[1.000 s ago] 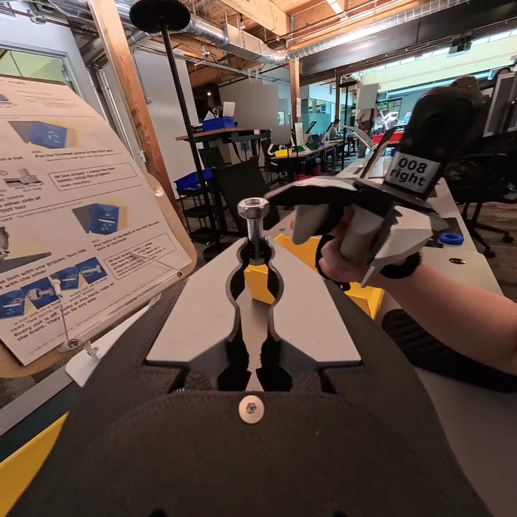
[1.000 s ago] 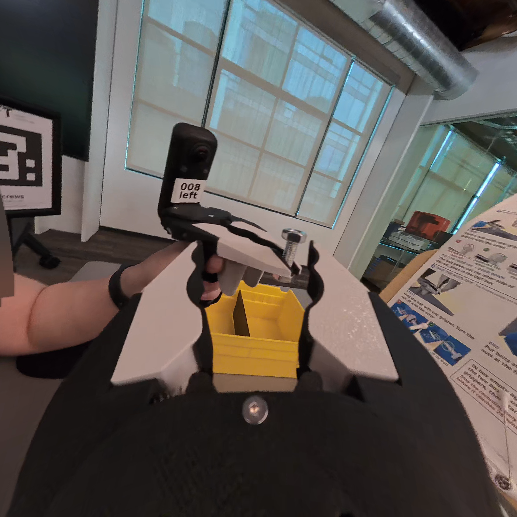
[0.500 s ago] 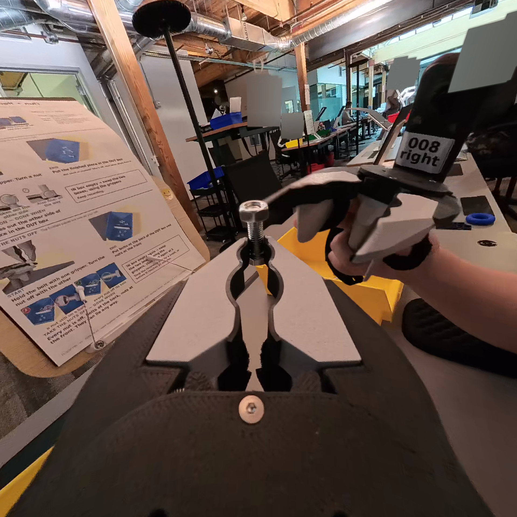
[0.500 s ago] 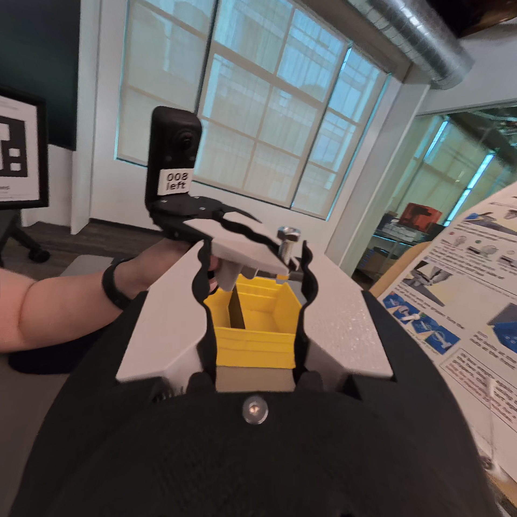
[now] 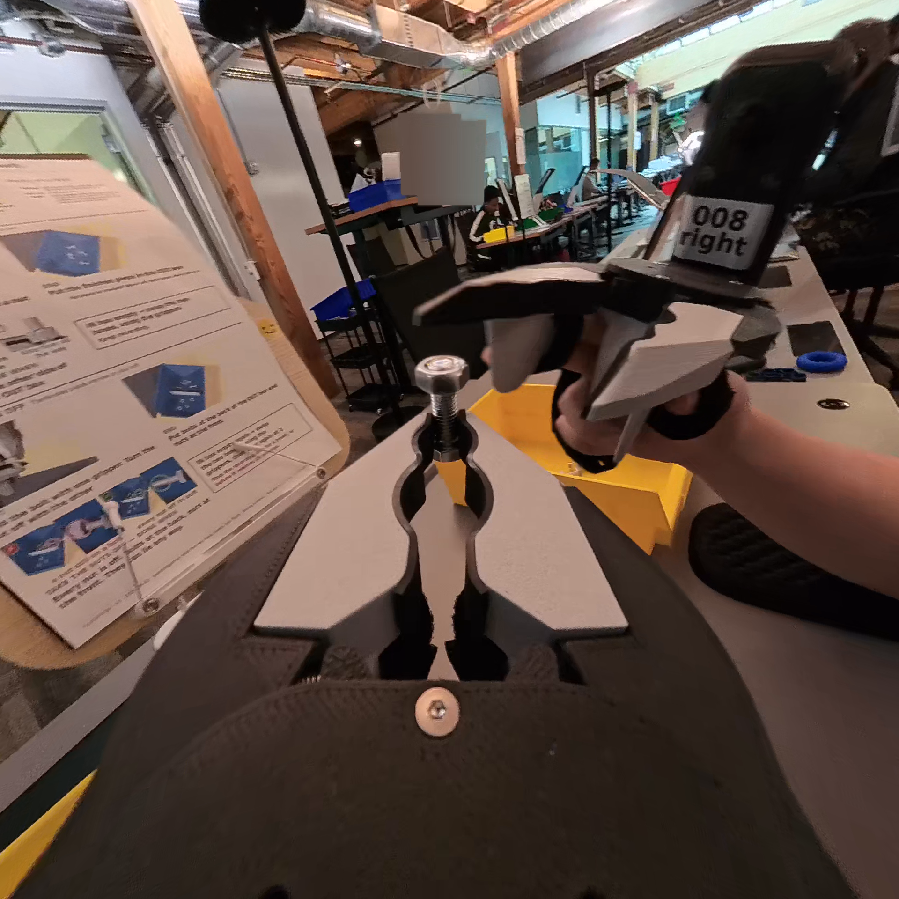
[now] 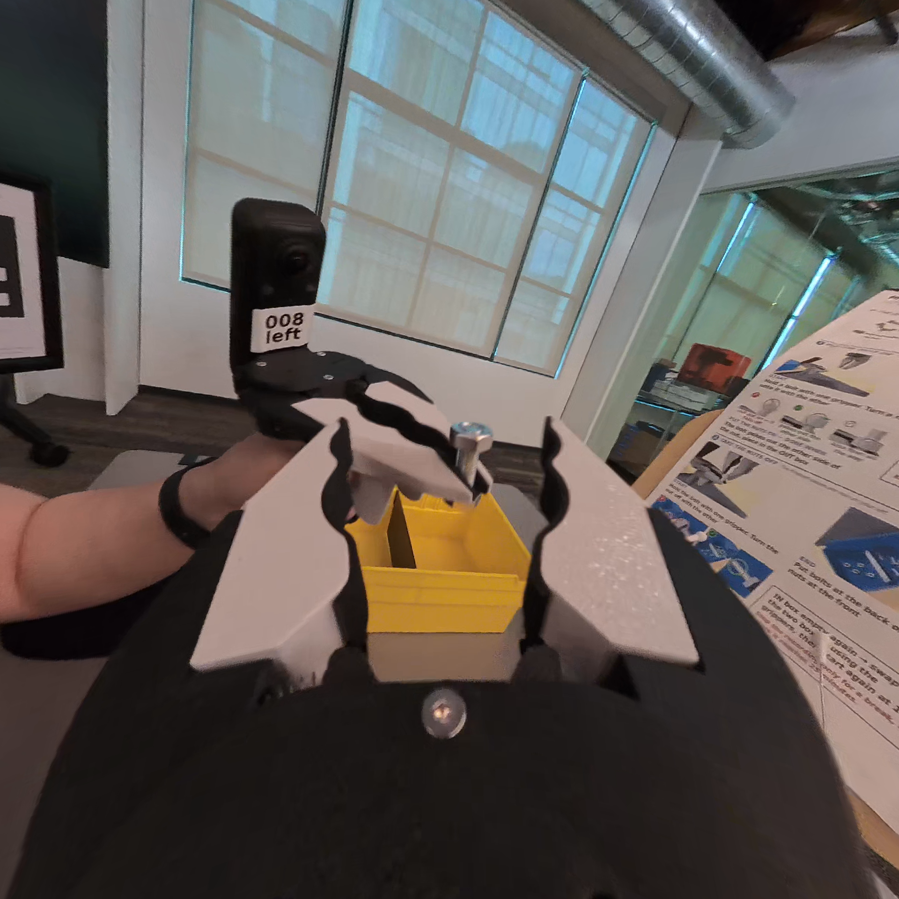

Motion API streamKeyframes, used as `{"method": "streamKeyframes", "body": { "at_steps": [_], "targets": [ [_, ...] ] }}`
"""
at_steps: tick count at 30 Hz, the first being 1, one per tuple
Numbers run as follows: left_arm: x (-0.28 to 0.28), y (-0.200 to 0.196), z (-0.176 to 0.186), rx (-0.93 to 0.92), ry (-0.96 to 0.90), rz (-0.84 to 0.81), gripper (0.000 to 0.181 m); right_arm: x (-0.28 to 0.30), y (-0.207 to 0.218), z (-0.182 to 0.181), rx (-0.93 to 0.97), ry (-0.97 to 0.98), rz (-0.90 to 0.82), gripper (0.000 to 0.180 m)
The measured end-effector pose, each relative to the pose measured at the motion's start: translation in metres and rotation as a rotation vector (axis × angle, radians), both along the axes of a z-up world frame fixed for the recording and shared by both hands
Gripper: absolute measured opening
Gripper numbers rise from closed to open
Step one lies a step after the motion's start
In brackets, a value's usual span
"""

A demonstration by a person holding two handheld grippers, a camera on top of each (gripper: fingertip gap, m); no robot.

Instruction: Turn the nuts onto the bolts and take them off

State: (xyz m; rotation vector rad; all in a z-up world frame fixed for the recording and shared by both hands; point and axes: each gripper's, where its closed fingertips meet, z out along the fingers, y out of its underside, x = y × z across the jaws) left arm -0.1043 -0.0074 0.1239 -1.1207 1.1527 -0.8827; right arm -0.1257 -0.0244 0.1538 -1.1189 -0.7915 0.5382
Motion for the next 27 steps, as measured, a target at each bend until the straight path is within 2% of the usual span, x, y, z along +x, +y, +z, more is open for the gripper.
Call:
{"method": "streamKeyframes", "body": {
  "at_steps": [3, 5, 7, 8, 9, 10, 14, 19, 22, 24, 27],
  "targets": [
    [0.01, -0.015, -0.006, 0.03, 0.025, -0.062, 0.007, -0.014, -0.002, -0.008, -0.013, -0.033, 0.046, 0.087],
    [0.01, -0.012, -0.007, 0.039, 0.029, -0.038, 0.008, -0.021, -0.005, -0.014, -0.014, -0.07, 0.068, 0.08],
    [0.004, -0.002, -0.003, 0.029, 0.011, 0.01, 0.008, -0.019, -0.007, -0.015, 0.004, -0.111, 0.057, 0.082],
    [0.0, 0.004, 0.0, 0.008, -0.002, 0.031, 0.008, -0.015, -0.008, -0.015, 0.001, -0.134, 0.046, 0.075],
    [-0.005, 0.01, 0.002, -0.018, -0.015, 0.049, 0.008, -0.013, -0.014, -0.016, -0.007, -0.156, 0.079, 0.049],
    [-0.009, 0.014, 0.005, -0.039, -0.037, 0.051, 0.007, -0.009, -0.016, -0.011, -0.016, -0.127, 0.094, 0.048],
    [-0.01, 0.006, 0.01, -0.072, -0.072, -0.018, 0.007, 0.0, -0.008, 0.0, -0.012, -0.028, 0.057, 0.074],
    [0.006, -0.019, 0.002, -0.042, -0.026, -0.126, 0.008, -0.019, -0.007, -0.015, -0.048, -0.062, 0.109, 0.08],
    [0.0, -0.002, 0.003, -0.054, -0.034, -0.034, 0.007, -0.021, -0.01, -0.019, -0.046, -0.121, 0.105, 0.087],
    [-0.012, 0.016, 0.008, -0.097, -0.072, 0.033, 0.007, -0.021, -0.029, -0.019, -0.019, -0.171, 0.194, 0.039],
    [-0.021, 0.02, 0.015, -0.134, -0.105, 0.009, 0.007, -0.013, -0.03, -0.003, -0.02, -0.085, 0.174, 0.051]
  ]
}}
